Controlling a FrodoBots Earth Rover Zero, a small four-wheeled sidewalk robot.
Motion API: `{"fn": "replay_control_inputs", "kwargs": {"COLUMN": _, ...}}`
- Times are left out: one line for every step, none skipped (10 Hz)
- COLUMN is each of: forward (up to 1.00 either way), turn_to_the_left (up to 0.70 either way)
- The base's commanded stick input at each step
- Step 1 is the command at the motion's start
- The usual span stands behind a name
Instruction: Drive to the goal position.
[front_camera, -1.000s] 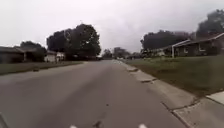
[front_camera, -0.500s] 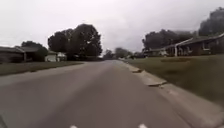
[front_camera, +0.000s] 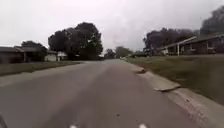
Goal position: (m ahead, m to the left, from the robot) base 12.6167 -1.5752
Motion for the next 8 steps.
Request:
{"fn": "replay_control_inputs", "kwargs": {"forward": 1.0, "turn_to_the_left": 0.02}}
{"fn": "replay_control_inputs", "kwargs": {"forward": 1.0, "turn_to_the_left": 0.01}}
{"fn": "replay_control_inputs", "kwargs": {"forward": 1.0, "turn_to_the_left": 0.0}}
{"fn": "replay_control_inputs", "kwargs": {"forward": 1.0, "turn_to_the_left": 0.0}}
{"fn": "replay_control_inputs", "kwargs": {"forward": 1.0, "turn_to_the_left": 0.0}}
{"fn": "replay_control_inputs", "kwargs": {"forward": 1.0, "turn_to_the_left": 0.01}}
{"fn": "replay_control_inputs", "kwargs": {"forward": 1.0, "turn_to_the_left": 0.02}}
{"fn": "replay_control_inputs", "kwargs": {"forward": 1.0, "turn_to_the_left": 0.02}}
